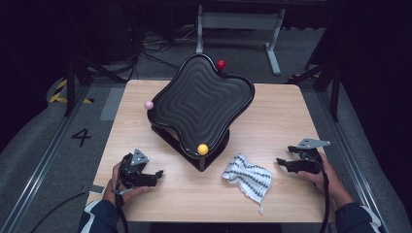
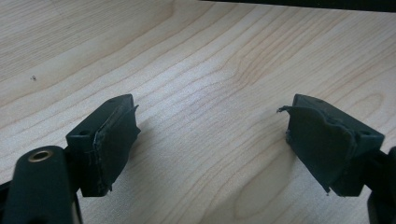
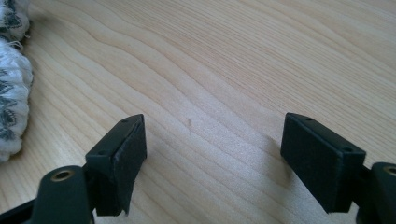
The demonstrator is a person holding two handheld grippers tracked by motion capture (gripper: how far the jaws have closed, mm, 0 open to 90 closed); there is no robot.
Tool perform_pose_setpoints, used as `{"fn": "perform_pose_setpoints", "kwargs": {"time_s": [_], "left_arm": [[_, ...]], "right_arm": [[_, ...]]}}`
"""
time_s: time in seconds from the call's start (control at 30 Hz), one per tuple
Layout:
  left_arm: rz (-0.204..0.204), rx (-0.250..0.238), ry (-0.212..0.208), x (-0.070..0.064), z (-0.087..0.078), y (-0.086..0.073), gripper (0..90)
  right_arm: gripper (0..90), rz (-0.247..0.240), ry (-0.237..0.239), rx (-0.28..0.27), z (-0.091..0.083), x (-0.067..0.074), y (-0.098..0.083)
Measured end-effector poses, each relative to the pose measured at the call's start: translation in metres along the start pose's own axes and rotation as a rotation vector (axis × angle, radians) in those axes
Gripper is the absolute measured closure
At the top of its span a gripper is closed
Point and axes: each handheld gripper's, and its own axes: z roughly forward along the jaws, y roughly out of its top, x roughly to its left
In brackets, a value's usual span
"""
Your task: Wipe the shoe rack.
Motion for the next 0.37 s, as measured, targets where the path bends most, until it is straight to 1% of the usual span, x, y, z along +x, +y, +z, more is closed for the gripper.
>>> {"fn": "perform_pose_setpoints", "kwargs": {"time_s": [0.03, 0.07, 0.23, 0.27, 0.37], "left_arm": [[-0.003, -0.010, 0.001, 0.0001, 0.0010, 0.0001, 16.4], [0.010, -0.017, 0.007, 0.0013, 0.0018, 0.0008, 16.1], [0.004, -0.013, 0.002, 0.0014, 0.0021, 0.0011, 15.9], [0.003, -0.013, 0.001, 0.0017, 0.0023, 0.0013, 15.9], [0.010, -0.015, 0.006, 0.0026, 0.0028, 0.0019, 15.8]], "right_arm": [[22.2, 0.000, -0.001, 0.001, 0.0000, 0.0000, 0.0000], [21.6, -0.001, -0.001, -0.002, 0.0003, 0.0002, 0.0000], [19.8, -0.002, -0.001, 0.002, 0.0003, 0.0004, 0.0000], [17.9, 0.005, -0.004, 0.005, 0.0003, 0.0005, 0.0000], [17.0, 0.008, -0.006, 0.007, 0.0002, 0.0006, -0.0002]]}}
